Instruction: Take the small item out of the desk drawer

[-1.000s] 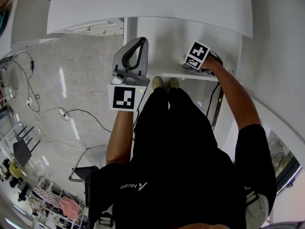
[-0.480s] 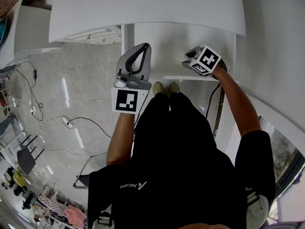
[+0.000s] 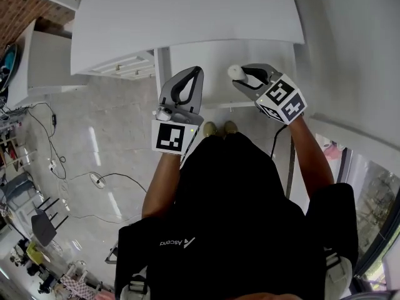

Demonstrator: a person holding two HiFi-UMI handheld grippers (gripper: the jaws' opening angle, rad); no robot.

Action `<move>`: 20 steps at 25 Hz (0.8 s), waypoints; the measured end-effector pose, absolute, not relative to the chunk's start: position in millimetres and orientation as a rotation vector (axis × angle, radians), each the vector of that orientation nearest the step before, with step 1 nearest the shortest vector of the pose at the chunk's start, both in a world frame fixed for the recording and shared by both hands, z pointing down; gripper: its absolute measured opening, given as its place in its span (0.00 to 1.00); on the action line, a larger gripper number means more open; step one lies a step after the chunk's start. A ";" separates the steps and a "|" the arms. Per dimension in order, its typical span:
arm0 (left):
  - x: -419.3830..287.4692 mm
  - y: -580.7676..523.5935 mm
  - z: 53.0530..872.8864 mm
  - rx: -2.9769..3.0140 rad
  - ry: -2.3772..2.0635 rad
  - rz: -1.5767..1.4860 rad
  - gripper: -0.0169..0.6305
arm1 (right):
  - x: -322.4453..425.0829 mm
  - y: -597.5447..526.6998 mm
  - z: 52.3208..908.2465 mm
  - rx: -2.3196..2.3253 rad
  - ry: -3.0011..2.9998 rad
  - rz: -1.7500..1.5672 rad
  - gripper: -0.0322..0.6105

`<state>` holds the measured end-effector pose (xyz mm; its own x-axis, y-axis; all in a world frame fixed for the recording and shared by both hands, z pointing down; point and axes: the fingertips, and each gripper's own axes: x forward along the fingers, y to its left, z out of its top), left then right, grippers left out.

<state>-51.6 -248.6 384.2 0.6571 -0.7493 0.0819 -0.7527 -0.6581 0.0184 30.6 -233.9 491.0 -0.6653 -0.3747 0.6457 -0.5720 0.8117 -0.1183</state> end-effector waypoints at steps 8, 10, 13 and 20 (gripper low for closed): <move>-25.8 -224.5 340.6 2.878 -1.222 0.024 0.02 | 44.0 -220.8 372.2 0.972 -2.623 0.182 0.30; -20.5 -219.3 327.9 2.900 -1.212 -0.006 0.02 | 46.3 -214.8 344.8 1.030 -2.691 0.099 0.30; -13.4 -210.3 312.7 2.927 -1.196 -0.024 0.02 | 53.5 -203.7 311.9 1.117 -2.777 -0.004 0.30; -1.7 -199.4 289.0 2.971 -1.193 -0.054 0.02 | 64.6 -182.7 275.1 1.216 -2.907 -0.137 0.30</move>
<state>-1.7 -199.4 289.0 0.7218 -0.6900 -0.0538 -0.6920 -0.7206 -0.0434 64.6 -182.7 275.1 -0.7027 -0.7101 -0.0452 -0.7112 0.6990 0.0753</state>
